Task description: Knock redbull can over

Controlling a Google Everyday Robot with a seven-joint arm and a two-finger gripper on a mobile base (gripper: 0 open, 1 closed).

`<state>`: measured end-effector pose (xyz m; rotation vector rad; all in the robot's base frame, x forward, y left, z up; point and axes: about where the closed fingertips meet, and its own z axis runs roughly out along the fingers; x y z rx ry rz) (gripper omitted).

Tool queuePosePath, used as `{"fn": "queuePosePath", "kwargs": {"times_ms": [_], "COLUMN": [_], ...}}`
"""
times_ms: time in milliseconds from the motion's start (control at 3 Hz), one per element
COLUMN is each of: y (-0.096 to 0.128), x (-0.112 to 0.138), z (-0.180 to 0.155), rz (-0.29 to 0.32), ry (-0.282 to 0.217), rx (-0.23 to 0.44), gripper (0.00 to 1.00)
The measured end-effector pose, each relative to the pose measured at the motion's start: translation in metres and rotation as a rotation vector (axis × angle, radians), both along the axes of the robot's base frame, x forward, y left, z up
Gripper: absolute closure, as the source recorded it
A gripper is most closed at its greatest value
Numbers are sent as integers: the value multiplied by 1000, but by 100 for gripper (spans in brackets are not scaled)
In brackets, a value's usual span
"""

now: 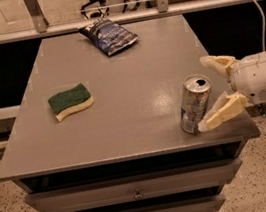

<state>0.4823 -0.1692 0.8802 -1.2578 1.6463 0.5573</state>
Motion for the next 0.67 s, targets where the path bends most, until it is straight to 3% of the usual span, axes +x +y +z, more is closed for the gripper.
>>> {"fn": "queuePosePath", "kwargs": {"times_ms": [667], "y": [35], "x": [23], "z": [1], "rz": [39], "ry": [-9], "rx": [106], "gripper": [0]}}
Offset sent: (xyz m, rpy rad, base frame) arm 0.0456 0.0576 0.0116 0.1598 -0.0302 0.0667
